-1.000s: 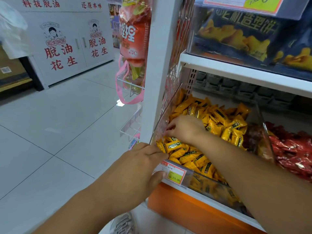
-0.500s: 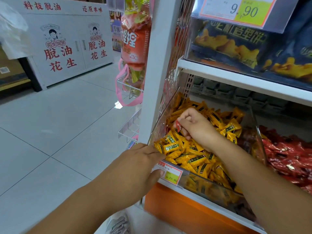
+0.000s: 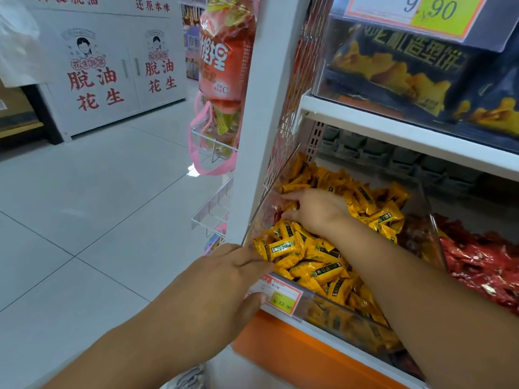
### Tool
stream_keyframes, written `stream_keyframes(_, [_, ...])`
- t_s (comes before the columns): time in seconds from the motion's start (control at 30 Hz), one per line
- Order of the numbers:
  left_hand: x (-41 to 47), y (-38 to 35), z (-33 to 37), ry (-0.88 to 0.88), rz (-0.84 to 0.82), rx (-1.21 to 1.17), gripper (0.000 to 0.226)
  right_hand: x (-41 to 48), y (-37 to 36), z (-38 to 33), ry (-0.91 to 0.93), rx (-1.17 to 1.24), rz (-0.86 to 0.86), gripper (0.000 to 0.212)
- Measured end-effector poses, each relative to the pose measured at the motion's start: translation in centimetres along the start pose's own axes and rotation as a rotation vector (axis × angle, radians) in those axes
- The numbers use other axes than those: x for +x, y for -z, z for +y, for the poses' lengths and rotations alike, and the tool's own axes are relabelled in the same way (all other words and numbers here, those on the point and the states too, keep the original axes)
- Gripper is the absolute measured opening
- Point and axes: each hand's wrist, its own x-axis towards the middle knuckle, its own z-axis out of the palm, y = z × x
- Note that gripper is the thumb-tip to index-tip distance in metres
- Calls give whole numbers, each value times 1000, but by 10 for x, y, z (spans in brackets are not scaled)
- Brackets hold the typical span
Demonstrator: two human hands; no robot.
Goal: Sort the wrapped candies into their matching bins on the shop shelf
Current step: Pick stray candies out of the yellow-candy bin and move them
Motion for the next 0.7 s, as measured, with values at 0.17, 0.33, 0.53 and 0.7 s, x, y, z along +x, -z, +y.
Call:
stream_keyframes(0.17, [5, 2, 5, 1, 26, 66, 39, 2, -3, 5, 76, 4, 27, 35])
stream_keyframes(0.33, [5, 0, 2, -15, 25, 92, 30, 9, -4, -2, 82, -127, -37, 42])
stream_keyframes(0.53, [4, 3, 5, 30, -20, 54, 43, 28, -2, -17, -7, -301, -201, 71])
stream_keyframes(0.7, [2, 7, 6, 42, -22, 0, 45, 14, -4, -1, 74, -29, -80, 43])
